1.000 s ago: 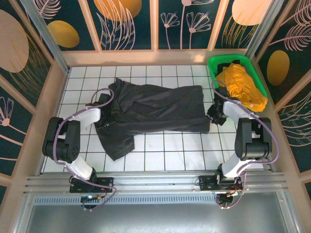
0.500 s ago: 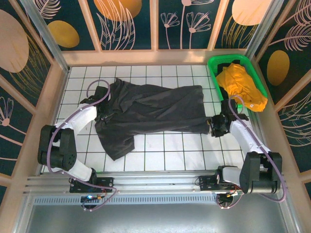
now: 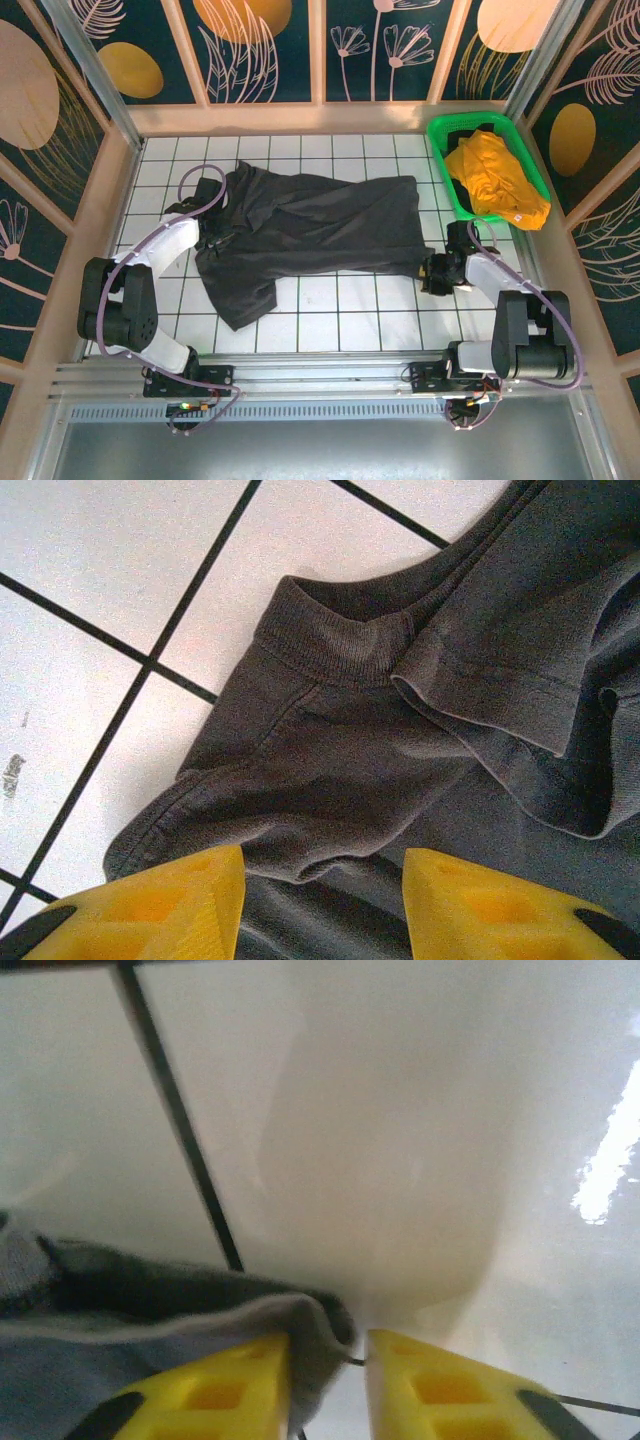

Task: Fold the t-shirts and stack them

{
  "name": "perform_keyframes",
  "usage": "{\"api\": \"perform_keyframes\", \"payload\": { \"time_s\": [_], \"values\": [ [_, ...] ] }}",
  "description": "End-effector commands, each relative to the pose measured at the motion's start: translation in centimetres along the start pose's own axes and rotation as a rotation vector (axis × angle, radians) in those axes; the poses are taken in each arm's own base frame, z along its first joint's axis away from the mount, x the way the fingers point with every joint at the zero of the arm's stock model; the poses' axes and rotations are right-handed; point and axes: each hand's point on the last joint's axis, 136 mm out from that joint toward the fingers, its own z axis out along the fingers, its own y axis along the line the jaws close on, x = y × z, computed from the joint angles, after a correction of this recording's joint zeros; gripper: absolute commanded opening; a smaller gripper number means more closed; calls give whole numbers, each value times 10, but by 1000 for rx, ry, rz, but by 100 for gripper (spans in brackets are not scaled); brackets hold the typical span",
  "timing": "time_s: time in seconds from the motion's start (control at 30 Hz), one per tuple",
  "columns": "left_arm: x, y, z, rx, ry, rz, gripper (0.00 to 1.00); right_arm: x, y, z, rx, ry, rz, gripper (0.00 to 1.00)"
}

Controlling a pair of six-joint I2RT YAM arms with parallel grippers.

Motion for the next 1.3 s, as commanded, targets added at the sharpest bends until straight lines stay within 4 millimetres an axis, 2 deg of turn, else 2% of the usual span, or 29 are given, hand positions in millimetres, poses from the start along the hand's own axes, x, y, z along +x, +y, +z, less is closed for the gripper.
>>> {"api": "perform_keyframes", "payload": {
  "time_s": [0.0,0.07,0.2,0.33,0.5,0.63,0.77,0.9,1.0,1.13,1.27],
  "values": [
    [-7,2,-10,6,-16,-20,46,-8,9,-9,-30,-54,-28,9],
    [-6,2,-9,4,-15,-20,46,-13,13,-22,-28,-101,-89,0],
    [1,7,-4,-9,5,-27,46,-33,11,-49,35,-229,-245,0],
    [7,15,-1,-18,27,-57,46,-56,-11,-59,132,-298,-320,0],
    [21,32,3,-49,64,-83,46,-73,-25,-42,180,-278,-318,0],
    [32,40,3,-64,93,-81,48,-78,-13,-42,160,-300,-342,0],
    [55,24,7,72,181,-31,50,-82,-2,-43,163,-309,-385,0],
    [79,27,6,110,257,8,48,-82,5,-39,159,-289,-412,0],
    [85,25,1,157,249,8,50,-81,8,-37,150,-278,-416,0],
    [91,18,7,199,268,2,54,-80,7,-34,150,-264,-417,0],
    [97,12,18,230,288,-14,48,-79,8,-34,146,-261,-422,0]
  ]
}}
